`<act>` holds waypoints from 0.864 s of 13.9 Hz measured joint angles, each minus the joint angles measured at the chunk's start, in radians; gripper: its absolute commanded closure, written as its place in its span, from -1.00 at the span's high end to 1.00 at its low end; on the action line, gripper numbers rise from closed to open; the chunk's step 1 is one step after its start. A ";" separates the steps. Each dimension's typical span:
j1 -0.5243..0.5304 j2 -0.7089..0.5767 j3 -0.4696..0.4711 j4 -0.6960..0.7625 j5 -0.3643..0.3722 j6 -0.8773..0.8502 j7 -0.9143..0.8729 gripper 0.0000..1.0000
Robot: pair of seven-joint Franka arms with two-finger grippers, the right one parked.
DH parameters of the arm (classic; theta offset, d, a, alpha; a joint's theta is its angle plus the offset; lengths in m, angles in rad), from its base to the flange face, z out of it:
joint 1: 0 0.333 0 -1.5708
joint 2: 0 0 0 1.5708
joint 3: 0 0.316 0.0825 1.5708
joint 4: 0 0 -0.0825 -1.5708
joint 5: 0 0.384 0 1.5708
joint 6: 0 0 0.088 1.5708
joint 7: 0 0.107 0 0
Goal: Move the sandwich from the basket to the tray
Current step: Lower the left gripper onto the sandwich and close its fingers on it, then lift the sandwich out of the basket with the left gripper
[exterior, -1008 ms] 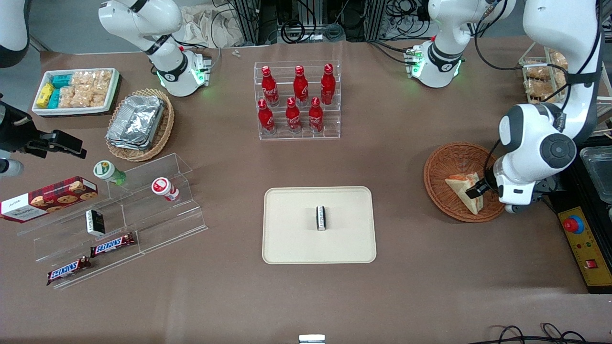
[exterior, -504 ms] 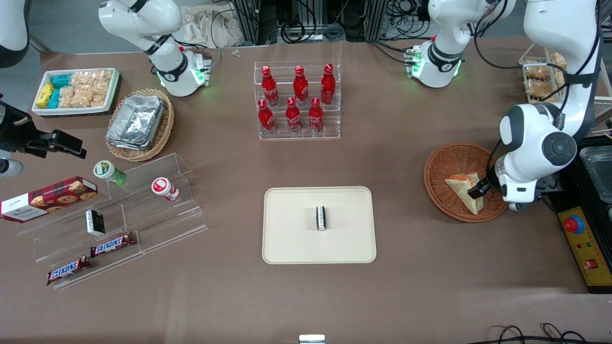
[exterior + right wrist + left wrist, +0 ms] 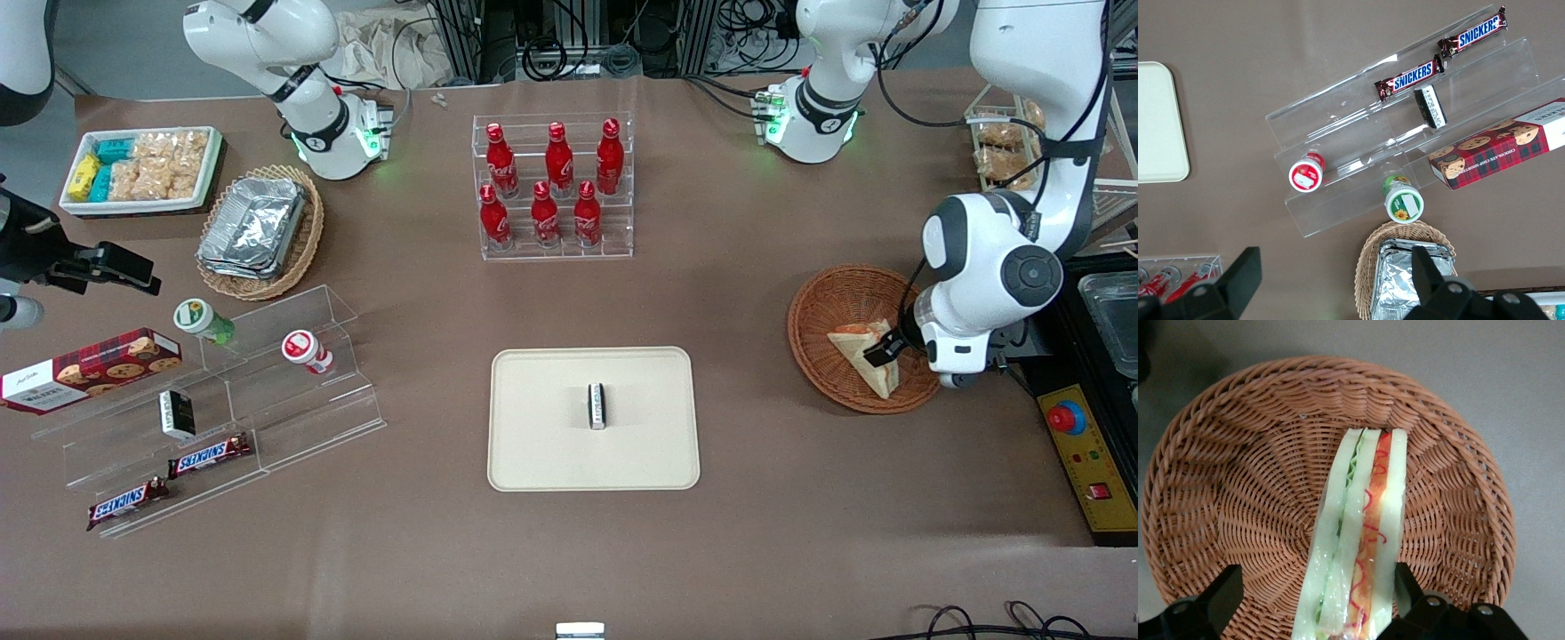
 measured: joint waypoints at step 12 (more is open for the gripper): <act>-0.003 -0.001 -0.004 -0.058 -0.004 0.066 0.015 -1.00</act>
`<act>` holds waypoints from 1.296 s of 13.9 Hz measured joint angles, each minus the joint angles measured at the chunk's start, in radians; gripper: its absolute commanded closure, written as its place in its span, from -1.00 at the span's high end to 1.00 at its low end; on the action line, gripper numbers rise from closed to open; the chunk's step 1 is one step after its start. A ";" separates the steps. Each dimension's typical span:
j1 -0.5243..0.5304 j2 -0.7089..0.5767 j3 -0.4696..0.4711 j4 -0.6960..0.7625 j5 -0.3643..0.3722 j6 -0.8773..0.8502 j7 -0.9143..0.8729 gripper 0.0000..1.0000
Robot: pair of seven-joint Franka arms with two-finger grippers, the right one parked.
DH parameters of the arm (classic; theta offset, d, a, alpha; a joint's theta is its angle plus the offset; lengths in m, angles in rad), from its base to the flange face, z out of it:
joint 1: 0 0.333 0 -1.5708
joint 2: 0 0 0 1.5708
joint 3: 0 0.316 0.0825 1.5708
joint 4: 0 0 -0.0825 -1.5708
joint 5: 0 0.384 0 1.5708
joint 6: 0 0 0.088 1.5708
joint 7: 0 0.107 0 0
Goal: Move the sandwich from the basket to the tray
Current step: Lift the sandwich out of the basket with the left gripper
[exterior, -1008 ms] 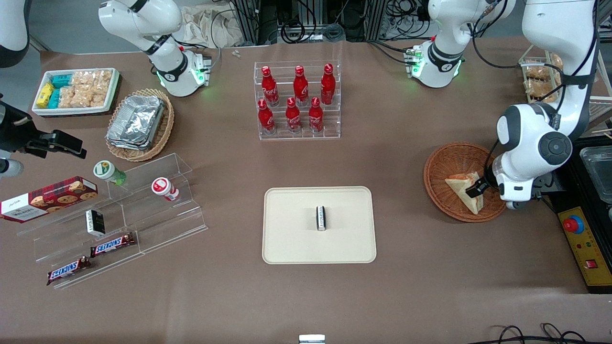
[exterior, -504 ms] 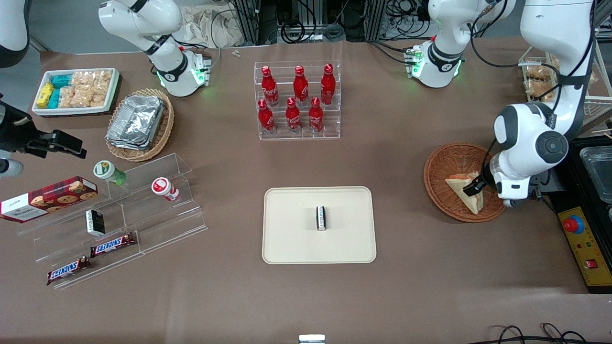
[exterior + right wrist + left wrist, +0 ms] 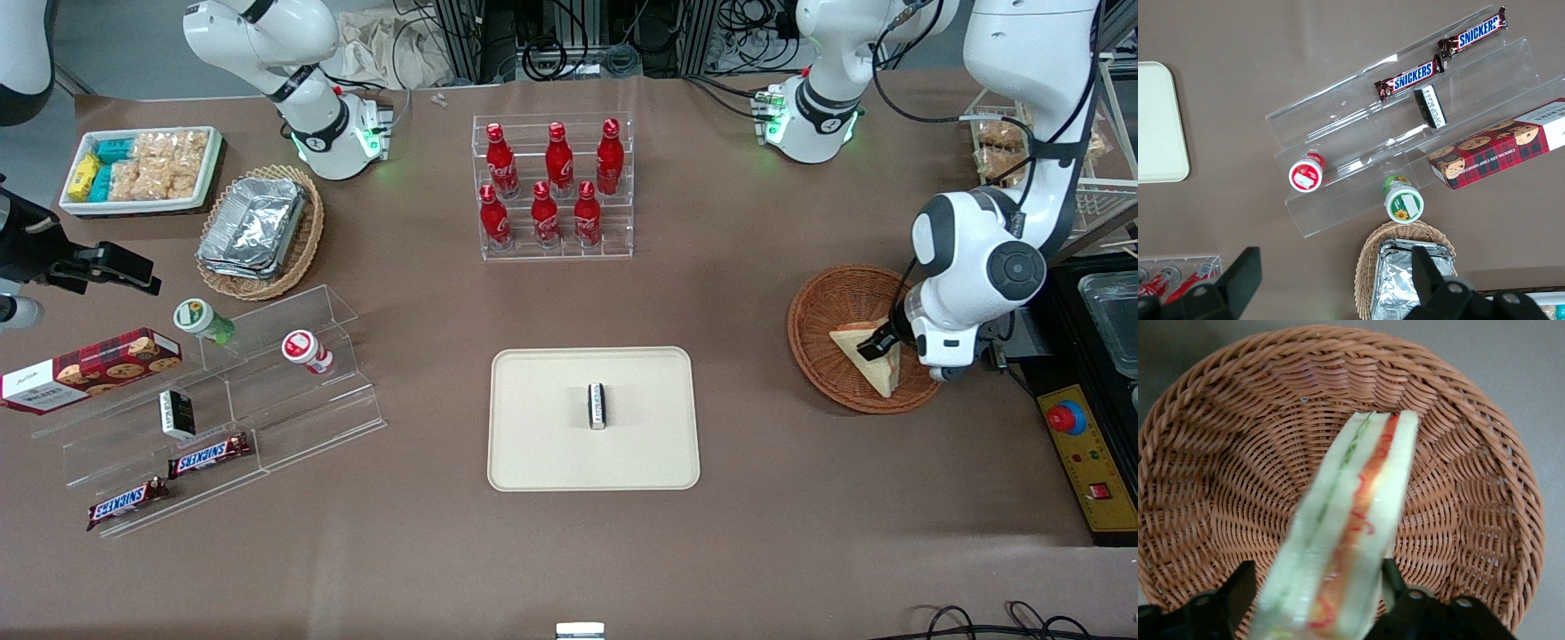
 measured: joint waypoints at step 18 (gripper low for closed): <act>-0.133 -0.038 -0.178 0.800 0.099 -0.820 0.224 -1.00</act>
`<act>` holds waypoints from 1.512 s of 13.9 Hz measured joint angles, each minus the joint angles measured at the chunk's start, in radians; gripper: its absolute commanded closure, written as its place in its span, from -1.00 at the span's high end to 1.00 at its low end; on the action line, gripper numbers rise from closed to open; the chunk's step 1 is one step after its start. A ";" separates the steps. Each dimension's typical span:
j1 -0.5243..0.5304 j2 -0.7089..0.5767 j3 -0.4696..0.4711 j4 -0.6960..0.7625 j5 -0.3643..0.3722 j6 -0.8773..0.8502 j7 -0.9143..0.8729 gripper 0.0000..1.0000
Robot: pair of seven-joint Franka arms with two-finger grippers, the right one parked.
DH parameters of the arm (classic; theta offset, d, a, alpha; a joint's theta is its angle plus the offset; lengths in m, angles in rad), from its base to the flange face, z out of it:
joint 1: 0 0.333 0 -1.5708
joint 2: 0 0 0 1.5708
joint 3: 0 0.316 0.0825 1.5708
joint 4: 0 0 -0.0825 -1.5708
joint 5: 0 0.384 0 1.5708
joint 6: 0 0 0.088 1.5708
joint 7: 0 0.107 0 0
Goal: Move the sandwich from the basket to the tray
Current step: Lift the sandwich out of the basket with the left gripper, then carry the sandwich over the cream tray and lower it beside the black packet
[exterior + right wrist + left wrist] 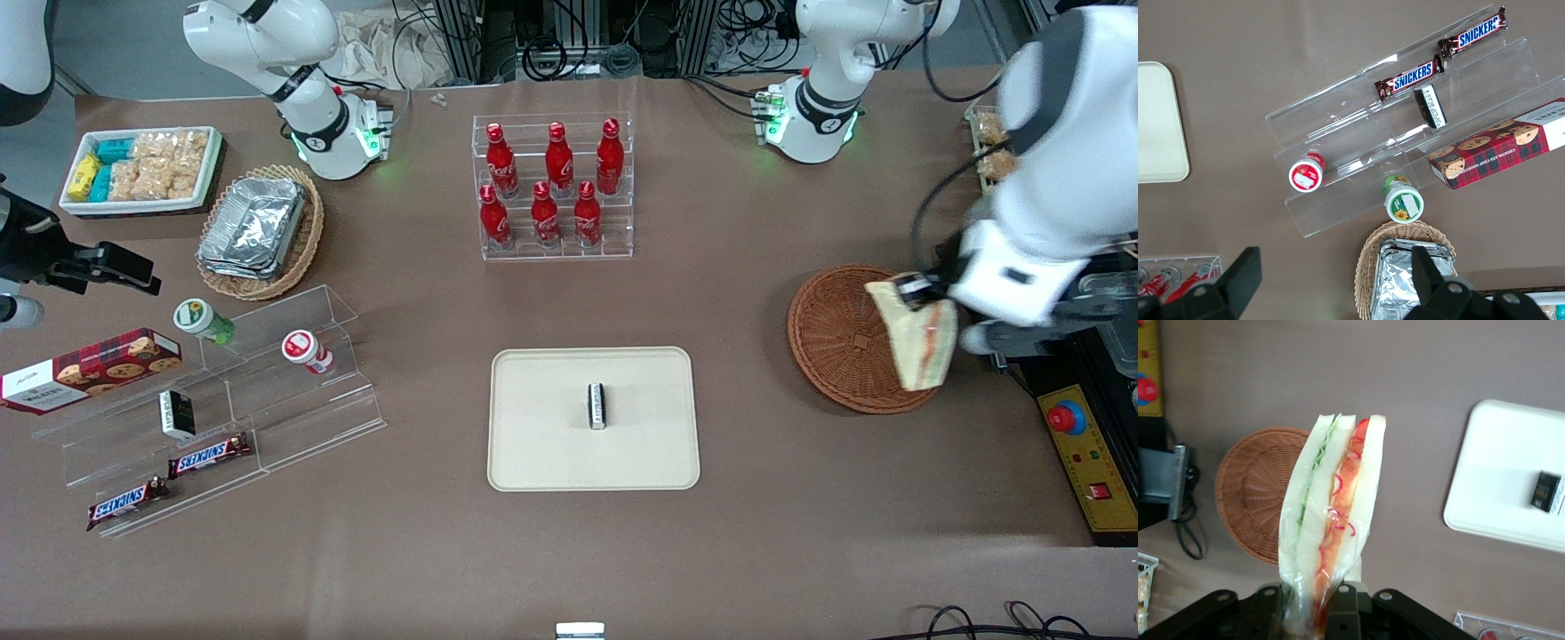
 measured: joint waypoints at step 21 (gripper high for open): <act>-0.211 0.543 -0.019 0.011 -0.088 0.543 -0.217 -1.00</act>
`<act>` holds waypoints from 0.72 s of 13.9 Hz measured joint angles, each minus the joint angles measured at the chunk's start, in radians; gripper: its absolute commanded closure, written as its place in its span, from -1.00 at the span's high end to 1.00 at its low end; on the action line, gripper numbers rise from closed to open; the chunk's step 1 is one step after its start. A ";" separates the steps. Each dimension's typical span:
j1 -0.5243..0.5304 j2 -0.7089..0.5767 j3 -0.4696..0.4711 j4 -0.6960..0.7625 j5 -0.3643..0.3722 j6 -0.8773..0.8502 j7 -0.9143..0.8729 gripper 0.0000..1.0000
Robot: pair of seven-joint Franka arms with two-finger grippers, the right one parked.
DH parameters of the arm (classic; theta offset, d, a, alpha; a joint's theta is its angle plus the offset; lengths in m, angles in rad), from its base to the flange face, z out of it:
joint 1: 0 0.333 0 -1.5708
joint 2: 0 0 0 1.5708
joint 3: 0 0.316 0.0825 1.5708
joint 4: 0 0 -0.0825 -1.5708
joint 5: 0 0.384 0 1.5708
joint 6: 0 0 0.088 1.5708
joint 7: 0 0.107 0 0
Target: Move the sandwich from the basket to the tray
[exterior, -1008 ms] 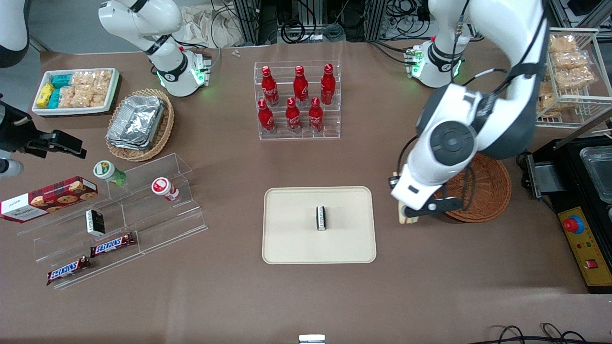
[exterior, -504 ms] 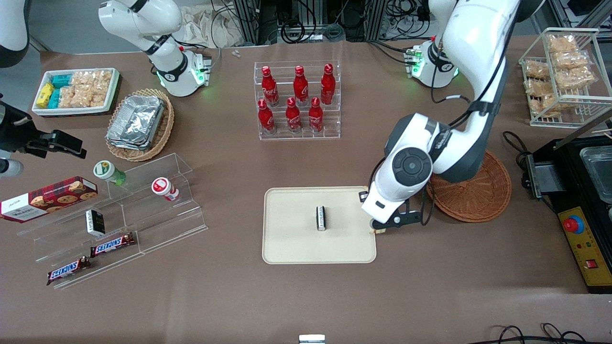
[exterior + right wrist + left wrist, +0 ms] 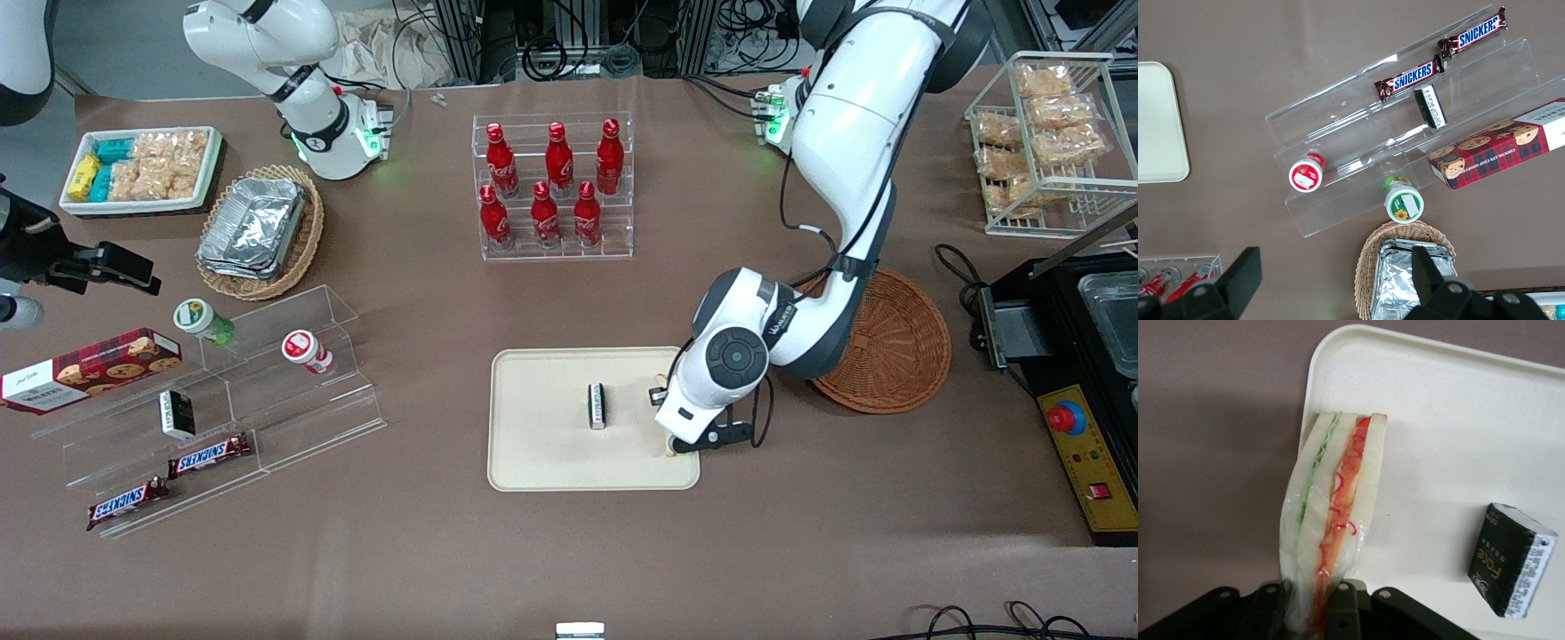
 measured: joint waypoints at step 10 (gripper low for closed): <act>0.000 0.029 0.001 0.004 0.000 0.048 0.000 -0.16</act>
